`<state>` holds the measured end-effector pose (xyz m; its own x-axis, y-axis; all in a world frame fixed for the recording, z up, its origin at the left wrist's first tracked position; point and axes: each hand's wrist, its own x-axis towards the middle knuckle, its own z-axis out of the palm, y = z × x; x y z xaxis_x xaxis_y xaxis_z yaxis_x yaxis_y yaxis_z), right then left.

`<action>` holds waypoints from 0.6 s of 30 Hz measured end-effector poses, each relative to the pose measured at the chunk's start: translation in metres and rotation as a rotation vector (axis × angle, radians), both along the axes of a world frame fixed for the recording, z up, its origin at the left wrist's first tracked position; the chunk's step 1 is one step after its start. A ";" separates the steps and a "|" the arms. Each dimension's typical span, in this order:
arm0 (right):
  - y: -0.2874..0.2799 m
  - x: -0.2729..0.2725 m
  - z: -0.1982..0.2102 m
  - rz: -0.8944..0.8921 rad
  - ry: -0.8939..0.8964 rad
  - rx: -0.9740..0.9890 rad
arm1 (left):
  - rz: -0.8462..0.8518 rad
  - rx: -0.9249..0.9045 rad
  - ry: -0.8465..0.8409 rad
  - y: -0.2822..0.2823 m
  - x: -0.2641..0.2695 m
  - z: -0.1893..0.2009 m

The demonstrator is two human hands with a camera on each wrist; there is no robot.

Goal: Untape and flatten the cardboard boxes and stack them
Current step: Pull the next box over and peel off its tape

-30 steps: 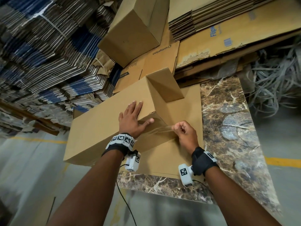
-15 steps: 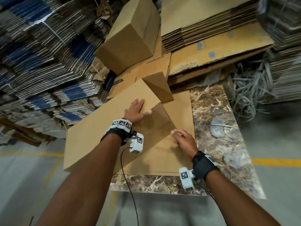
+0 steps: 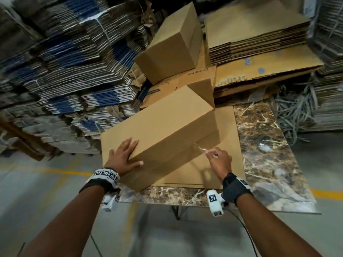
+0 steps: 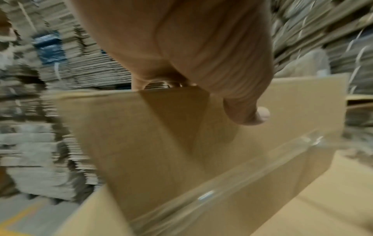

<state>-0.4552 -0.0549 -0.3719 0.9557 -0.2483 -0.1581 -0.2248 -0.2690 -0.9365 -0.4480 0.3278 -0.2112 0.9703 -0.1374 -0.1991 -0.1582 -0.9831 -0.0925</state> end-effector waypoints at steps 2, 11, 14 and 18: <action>0.013 -0.011 0.006 -0.035 0.012 0.010 | 0.008 0.012 0.011 0.042 -0.016 -0.006; 0.044 -0.047 0.030 -0.127 -0.145 0.068 | -0.202 0.134 -0.044 0.091 -0.029 -0.007; 0.043 -0.051 0.037 -0.146 -0.257 0.099 | -0.281 0.177 -0.078 0.086 -0.035 -0.003; 0.035 -0.053 0.051 -0.206 -0.302 0.269 | -0.265 0.067 -0.069 0.060 -0.042 -0.007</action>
<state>-0.5086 -0.0199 -0.3211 0.9041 -0.4260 0.0352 0.0456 0.0143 -0.9989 -0.4898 0.3881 -0.2182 0.9139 -0.3771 -0.1505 -0.4001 -0.8996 -0.1750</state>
